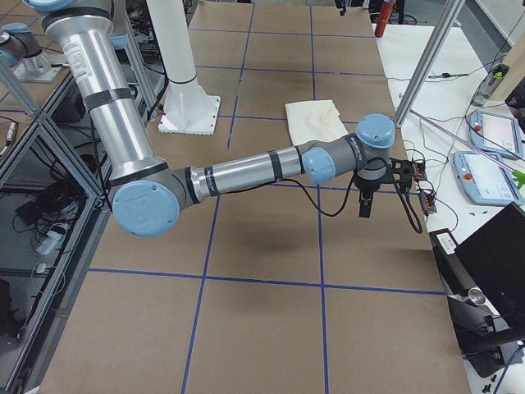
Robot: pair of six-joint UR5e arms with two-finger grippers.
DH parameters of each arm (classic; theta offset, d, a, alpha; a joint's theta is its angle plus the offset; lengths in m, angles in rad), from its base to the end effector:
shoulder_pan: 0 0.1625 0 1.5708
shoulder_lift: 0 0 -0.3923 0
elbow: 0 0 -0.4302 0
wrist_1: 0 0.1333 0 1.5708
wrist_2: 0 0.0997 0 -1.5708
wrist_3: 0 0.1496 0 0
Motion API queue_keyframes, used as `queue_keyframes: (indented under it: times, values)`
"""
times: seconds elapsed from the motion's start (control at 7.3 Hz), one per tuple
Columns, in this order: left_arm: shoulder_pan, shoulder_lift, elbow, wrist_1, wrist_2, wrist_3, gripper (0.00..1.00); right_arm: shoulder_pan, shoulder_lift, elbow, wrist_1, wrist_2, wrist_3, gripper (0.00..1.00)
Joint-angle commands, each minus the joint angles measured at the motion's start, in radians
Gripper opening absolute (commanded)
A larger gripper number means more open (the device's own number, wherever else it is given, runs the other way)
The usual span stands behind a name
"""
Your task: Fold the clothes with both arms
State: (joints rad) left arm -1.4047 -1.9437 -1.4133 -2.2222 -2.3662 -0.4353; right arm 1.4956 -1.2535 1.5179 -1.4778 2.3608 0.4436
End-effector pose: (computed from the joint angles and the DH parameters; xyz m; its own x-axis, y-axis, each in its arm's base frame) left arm 0.0909 -0.7022 0.4277 0.5895 0.3226 -0.7406 0.1561 0.8540 0.4963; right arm -0.0232 -0.6680 0.4866 0.6473 0.1294 0.7512 -0.2296 0.9728 0.0304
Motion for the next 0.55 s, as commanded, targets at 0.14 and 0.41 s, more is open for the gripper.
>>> queue_keyframes:
  times: [0.14, 0.41]
  values:
    - [-0.172, 0.054, -0.073, 0.470, -0.056, 0.442, 0.62, 0.072, -0.133, 0.199, -0.275, -0.018, -0.298, 1.00]
    - [-0.178, 0.283, -0.289, 0.630, -0.051, 0.518, 1.00, 0.069, -0.175, 0.246, -0.266, -0.038, -0.286, 1.00]
